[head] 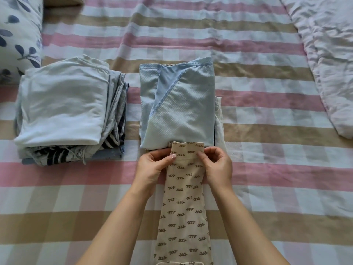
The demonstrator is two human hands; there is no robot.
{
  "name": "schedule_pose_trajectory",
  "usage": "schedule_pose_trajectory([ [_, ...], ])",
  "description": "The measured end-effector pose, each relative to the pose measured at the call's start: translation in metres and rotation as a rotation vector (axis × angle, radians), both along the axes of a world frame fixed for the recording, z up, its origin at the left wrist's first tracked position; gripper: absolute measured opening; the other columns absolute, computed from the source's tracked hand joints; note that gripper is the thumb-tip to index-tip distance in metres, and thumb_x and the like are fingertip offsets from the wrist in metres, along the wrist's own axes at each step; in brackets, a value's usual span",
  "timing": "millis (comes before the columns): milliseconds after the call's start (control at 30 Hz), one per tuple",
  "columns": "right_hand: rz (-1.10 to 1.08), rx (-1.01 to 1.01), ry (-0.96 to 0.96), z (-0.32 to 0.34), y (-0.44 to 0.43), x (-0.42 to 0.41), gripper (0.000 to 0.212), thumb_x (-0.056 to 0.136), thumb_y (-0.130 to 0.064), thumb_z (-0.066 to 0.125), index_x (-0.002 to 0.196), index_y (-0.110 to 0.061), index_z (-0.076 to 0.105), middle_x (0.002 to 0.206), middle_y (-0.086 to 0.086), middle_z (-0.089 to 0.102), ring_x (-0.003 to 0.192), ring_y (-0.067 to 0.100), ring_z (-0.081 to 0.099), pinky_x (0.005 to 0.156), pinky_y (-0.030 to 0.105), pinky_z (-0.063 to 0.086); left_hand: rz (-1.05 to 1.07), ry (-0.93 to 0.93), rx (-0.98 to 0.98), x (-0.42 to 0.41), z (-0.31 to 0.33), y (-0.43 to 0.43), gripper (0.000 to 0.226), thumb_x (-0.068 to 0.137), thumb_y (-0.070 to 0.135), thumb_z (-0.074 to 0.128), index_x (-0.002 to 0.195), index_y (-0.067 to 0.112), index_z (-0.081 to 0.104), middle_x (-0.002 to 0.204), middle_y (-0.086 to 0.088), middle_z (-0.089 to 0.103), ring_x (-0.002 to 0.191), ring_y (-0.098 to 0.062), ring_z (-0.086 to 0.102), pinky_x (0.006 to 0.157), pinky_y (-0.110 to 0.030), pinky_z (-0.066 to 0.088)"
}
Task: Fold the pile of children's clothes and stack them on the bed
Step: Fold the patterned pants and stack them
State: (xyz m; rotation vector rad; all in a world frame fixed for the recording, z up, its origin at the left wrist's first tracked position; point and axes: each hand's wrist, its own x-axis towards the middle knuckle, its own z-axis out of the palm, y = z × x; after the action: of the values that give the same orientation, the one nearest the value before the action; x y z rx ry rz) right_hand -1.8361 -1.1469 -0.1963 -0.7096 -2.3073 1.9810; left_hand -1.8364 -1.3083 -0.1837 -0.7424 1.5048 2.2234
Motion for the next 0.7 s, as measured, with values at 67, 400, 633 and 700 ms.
schedule_pose_trajectory([
  [67,0.025,-0.004,-0.023,0.0,-0.001,-0.002,0.022,0.075,-0.011,0.075,0.068,-0.025,0.06,0.067,-0.009,0.063,0.064,0.004,0.059,0.067,0.022,0.051,0.048,-0.002,-0.046,-0.001,-0.002,0.006,0.012,0.064,0.014,0.075,0.076,0.011,0.075,0.079,-0.011,0.073,0.069,-0.021,0.071,0.054,-0.03,0.056],
  [400,0.21,-0.195,-0.133,0.026,0.011,-0.013,0.024,0.079,0.005,0.066,0.094,-0.014,0.062,0.087,0.001,0.069,0.075,0.006,0.066,0.063,0.015,0.053,0.062,0.178,-0.319,-0.003,0.014,0.006,0.026,0.075,-0.008,0.068,0.085,0.013,0.057,0.084,-0.008,0.067,0.076,-0.015,0.065,0.071,-0.027,0.056],
  [633,0.462,0.129,-0.017,0.084,0.018,0.006,0.01,0.08,-0.009,0.069,0.085,0.0,0.065,0.086,0.02,0.067,0.076,0.029,0.061,0.081,0.049,0.052,-0.266,0.448,-0.622,0.015,0.074,-0.005,0.026,0.08,-0.009,0.062,0.085,0.017,0.064,0.082,0.003,0.066,0.073,-0.001,0.061,0.073,-0.015,0.052],
  [700,0.53,0.199,0.057,0.107,0.021,0.033,0.021,0.077,-0.026,0.073,0.083,-0.007,0.067,0.079,0.004,0.068,0.072,0.013,0.061,0.075,0.043,0.054,-0.326,0.529,-0.69,0.039,0.095,-0.012,0.021,0.079,-0.005,0.066,0.082,0.016,0.065,0.079,0.003,0.066,0.07,-0.004,0.061,0.07,-0.017,0.052],
])
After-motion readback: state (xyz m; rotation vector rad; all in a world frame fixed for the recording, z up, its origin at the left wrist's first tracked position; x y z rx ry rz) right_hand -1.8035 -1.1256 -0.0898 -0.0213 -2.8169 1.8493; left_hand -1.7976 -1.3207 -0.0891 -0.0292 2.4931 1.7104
